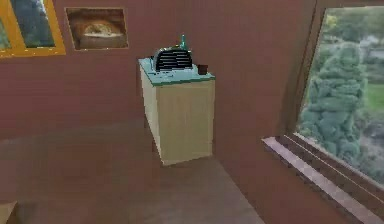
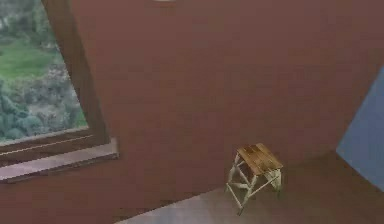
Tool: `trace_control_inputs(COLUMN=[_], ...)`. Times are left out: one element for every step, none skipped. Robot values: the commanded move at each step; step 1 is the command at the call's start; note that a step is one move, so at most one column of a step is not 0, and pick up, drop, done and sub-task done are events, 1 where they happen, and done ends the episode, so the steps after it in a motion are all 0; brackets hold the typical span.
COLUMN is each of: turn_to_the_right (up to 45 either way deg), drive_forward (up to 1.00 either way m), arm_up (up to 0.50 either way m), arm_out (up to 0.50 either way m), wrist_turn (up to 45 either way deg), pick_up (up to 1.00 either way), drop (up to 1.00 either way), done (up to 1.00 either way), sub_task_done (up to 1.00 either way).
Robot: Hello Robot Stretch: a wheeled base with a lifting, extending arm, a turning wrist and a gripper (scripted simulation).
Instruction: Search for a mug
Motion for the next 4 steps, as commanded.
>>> trace_control_inputs(turn_to_the_right=[0.0, -21.0, 0.0, 27.0], drive_forward=[1.00, 0.00, 0.10, 0.00], arm_up=[0.00, 0.00, 0.00, 0.00], arm_out=[0.00, 0.00, 0.00, 0.00], wrist_turn=[0.0, 0.0, 0.0, 0.0], pick_up=[0.00, 0.00, 0.00, 0.00], drop=[0.00, 0.00, 0.00, 0.00], done=[0.00, 0.00, 0.00, 0.00], sub_task_done=[0.00, 0.00, 0.00, 0.00])
